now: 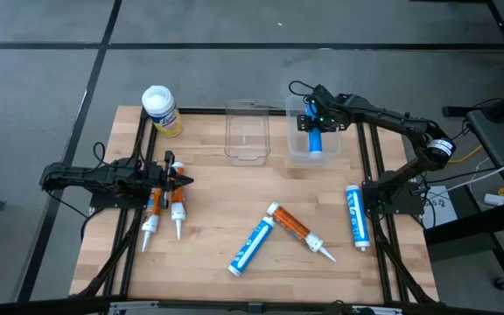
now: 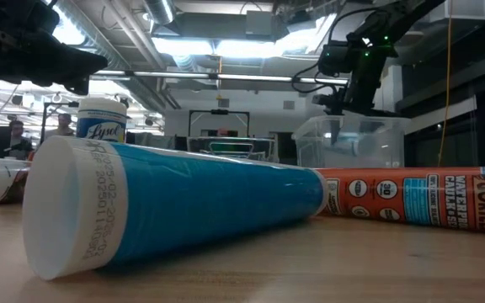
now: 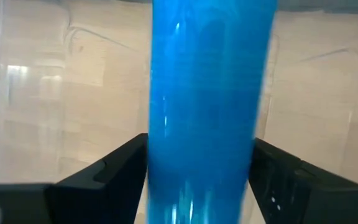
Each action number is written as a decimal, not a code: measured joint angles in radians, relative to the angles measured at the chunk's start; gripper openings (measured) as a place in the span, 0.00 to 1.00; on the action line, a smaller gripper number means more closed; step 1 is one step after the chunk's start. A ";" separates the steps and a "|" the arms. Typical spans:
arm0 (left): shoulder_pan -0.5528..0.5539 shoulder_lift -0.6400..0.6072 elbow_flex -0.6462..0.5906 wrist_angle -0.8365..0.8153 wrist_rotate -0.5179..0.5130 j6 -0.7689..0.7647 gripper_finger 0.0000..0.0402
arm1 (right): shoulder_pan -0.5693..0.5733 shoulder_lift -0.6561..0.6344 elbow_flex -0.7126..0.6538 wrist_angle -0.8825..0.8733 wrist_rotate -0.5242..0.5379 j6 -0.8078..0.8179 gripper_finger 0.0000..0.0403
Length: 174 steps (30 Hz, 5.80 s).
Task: Pick & place silicon tubes, Sealant and Lysol wipes
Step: Put the top blue sealant into the right transparent bin, then put the right blue sealant into the right transparent bin
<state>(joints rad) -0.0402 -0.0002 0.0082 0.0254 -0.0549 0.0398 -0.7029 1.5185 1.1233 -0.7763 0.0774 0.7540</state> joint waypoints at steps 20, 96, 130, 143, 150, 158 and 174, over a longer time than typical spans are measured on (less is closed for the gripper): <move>0.000 0.000 0.000 0.000 0.000 0.000 0.03 | 0.017 -0.004 0.000 0.004 -0.020 -0.007 0.72; 0.000 0.000 0.000 0.000 0.000 0.000 0.03 | 0.910 -0.224 0.001 0.187 -0.027 -0.344 0.72; 0.000 0.000 0.000 0.000 0.000 0.000 0.02 | 1.221 -0.224 0.001 -0.486 -0.082 -1.155 0.72; 0.000 0.000 0.000 0.000 0.000 0.000 0.03 | 1.302 -0.280 -0.025 -0.632 -0.107 -1.261 0.72; 0.000 0.000 0.000 0.000 0.000 0.000 0.02 | 1.327 -0.359 -0.158 -0.627 -0.108 -1.261 0.72; 0.000 0.000 0.000 0.000 0.000 0.000 0.03 | 1.351 -0.446 -0.315 -0.553 -0.107 -1.425 0.72; 0.000 0.000 0.000 0.000 0.000 0.000 0.03 | 1.350 -0.488 -0.426 -0.312 -0.125 -1.549 0.70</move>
<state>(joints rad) -0.0402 -0.0002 0.0082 0.0254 -0.0551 0.0397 0.6468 1.0306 0.6968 -1.0885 -0.0479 -0.7945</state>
